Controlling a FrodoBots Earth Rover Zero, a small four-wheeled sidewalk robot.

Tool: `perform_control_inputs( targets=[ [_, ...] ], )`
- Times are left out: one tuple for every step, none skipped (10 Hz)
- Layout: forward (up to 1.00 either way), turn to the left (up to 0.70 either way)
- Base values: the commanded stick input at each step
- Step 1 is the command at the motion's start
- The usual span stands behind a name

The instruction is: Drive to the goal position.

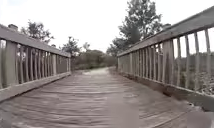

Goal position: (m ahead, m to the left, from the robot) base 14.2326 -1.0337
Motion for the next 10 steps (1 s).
perform_control_inputs(
  targets=[
    [0.7, 0.35],
    [0.7, 0.35],
    [0.7, 0.35],
    [0.7, 0.35],
    [0.7, 0.35],
    [0.7, 0.24],
    [0.7, 0.0],
    [0.7, 0.0],
    [0.7, 0.0],
    [0.7, 0.0]
  ],
)
